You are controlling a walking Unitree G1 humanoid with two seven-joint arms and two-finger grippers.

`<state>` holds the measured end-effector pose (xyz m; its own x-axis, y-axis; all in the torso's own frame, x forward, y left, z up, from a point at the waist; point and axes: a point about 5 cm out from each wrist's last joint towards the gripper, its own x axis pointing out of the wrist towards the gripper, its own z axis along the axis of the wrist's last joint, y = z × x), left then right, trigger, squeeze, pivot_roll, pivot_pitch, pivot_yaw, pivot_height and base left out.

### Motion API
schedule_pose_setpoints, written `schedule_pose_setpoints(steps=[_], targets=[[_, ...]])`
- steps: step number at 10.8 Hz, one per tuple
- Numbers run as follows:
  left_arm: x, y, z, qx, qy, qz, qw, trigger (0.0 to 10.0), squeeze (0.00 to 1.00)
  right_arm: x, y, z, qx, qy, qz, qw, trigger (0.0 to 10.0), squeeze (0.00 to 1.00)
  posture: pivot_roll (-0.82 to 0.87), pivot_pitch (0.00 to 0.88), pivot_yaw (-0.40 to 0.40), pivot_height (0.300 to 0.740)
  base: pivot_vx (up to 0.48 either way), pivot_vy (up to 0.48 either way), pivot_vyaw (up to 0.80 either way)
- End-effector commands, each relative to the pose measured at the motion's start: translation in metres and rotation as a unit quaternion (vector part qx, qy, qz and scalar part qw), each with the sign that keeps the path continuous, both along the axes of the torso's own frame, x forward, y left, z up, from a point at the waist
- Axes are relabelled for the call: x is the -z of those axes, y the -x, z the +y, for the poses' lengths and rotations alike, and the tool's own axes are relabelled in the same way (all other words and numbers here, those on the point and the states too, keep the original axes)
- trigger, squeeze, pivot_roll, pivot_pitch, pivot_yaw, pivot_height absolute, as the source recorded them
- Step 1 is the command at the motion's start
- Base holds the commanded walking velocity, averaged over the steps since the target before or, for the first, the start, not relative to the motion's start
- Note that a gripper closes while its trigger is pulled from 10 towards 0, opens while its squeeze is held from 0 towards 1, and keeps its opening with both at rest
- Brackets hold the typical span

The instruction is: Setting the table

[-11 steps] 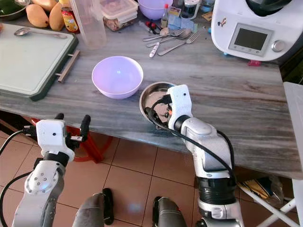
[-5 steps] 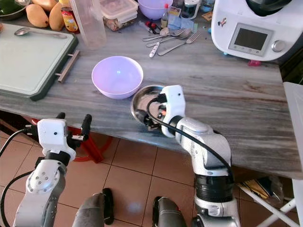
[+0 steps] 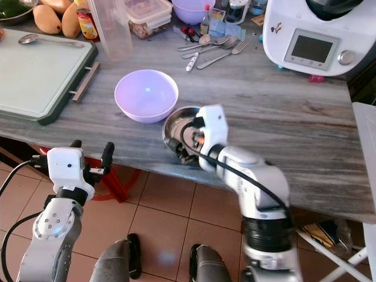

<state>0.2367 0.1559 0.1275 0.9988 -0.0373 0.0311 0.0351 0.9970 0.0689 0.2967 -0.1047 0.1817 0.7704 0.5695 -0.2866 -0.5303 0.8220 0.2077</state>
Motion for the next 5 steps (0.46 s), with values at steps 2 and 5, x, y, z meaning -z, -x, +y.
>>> schedule_pose_setpoints(steps=[2,5], targets=[[0.003,0.001,0.002,-0.004,-0.004,0.005,1.000,10.0,0.00,-0.008,0.001,-0.008,0.024,0.017,-0.052,0.998,10.0,0.00,-0.03,0.215,-0.044,0.740,0.000,0.000,0.00],[0.000,0.001,0.007,-0.022,-0.008,-0.005,1.000,10.0,0.00,-0.022,0.017,-0.011,0.019,0.056,-0.194,0.979,10.0,0.00,-0.02,0.212,-0.040,0.740,0.000,0.000,0.00]])
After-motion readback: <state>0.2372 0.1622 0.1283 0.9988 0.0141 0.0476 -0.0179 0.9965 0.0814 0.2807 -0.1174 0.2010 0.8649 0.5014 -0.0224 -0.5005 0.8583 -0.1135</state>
